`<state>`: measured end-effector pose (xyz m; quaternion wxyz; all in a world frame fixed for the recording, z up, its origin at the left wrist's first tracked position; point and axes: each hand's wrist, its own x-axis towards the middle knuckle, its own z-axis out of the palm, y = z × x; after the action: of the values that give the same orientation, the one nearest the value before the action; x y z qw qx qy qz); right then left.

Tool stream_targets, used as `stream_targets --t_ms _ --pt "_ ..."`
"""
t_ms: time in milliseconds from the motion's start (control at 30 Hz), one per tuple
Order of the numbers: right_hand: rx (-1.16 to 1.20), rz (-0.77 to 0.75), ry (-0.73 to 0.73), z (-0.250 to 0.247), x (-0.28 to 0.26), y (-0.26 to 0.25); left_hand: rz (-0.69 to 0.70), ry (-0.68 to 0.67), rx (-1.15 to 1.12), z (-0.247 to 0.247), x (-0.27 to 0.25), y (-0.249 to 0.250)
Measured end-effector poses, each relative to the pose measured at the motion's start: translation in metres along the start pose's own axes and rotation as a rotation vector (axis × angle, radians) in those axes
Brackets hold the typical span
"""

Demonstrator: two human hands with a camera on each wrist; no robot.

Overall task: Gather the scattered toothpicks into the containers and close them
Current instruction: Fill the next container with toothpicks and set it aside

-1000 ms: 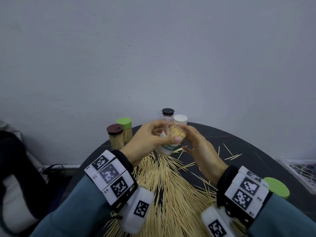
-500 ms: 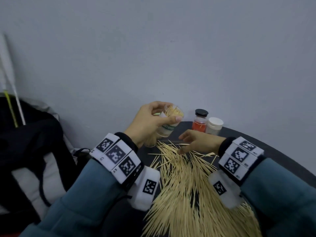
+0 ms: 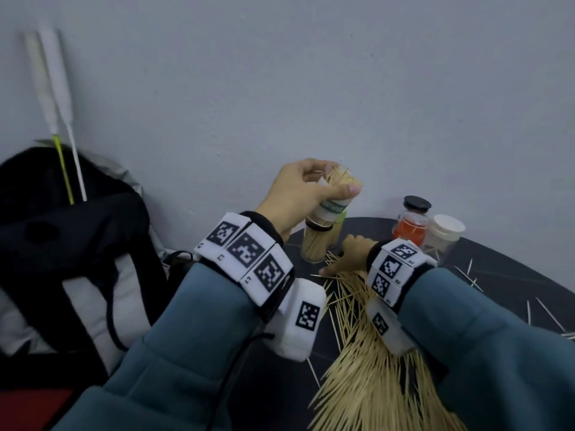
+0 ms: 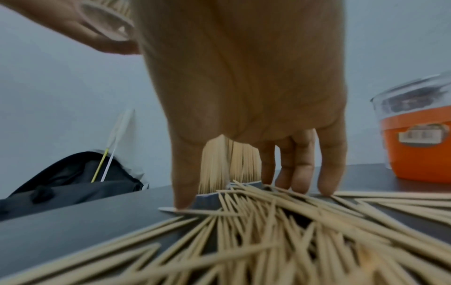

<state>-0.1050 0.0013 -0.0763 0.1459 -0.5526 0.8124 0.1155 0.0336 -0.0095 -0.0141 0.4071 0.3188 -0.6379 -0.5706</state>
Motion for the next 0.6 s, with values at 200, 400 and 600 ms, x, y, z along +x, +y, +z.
stream_targets --t_ms 200,400,600 --pt "0.018 -0.084 0.020 0.001 -0.002 -0.002 0.002 -0.007 -0.001 0.000 -0.002 0.000" --pt "-0.028 -0.143 0.005 0.006 -0.016 0.015 0.010 -0.026 0.003 0.006 -0.005 0.001" --pt "-0.047 -0.220 -0.042 0.011 -0.041 0.044 0.015 -0.044 0.029 0.012 -0.008 0.000"
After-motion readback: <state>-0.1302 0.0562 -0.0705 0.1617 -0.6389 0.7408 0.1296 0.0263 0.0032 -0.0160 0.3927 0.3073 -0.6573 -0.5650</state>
